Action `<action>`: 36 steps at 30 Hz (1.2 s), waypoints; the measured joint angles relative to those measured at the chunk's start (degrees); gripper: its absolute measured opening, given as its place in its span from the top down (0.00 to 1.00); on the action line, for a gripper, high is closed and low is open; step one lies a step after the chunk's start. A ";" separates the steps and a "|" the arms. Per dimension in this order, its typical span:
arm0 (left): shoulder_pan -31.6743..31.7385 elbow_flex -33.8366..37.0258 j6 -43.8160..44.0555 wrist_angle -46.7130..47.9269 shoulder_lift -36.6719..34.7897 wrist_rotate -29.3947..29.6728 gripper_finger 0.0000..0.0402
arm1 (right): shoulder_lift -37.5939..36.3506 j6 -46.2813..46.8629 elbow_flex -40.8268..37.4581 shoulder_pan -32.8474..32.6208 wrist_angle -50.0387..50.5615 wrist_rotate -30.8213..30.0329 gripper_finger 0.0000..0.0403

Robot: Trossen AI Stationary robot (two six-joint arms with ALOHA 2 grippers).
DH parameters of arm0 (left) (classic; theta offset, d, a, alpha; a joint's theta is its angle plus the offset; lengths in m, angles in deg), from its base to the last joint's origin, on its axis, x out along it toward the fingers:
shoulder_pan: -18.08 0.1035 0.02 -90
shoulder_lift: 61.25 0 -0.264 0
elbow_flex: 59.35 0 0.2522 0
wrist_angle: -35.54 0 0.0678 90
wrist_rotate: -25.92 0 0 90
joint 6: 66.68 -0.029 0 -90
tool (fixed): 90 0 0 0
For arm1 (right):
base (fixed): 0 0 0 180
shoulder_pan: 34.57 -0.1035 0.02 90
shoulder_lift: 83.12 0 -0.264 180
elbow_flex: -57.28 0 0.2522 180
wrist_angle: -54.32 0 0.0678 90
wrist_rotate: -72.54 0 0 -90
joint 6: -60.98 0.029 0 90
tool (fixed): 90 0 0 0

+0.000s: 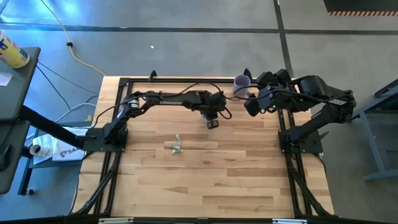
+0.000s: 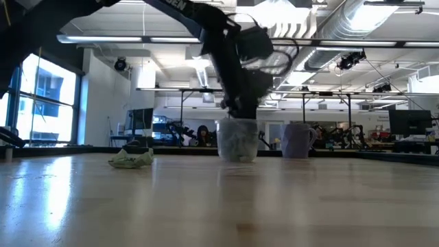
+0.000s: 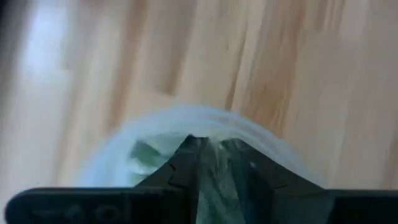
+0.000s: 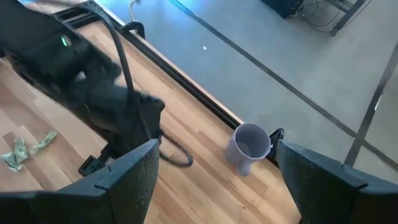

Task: Pick and place Stevia / Truvia into bins
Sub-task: Put the stevia packet into the transparent container

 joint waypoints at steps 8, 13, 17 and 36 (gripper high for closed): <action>0.15 -9.41 -0.64 6.16 -4.38 5.60 0.69 | 0.00 -0.01 0.00 -0.01 0.00 -0.16 0.22; -1.15 -20.46 0.97 28.05 -4.89 5.64 0.69 | 0.00 0.09 0.00 -0.02 -0.02 0.25 0.22; -5.19 -20.42 3.43 42.87 -6.07 -1.78 0.69 | 0.00 0.06 0.00 -0.02 0.00 0.82 0.22; -17.84 29.31 70.41 18.54 -23.54 4.22 0.68 | 0.00 -3.13 0.01 -0.02 0.00 0.80 0.22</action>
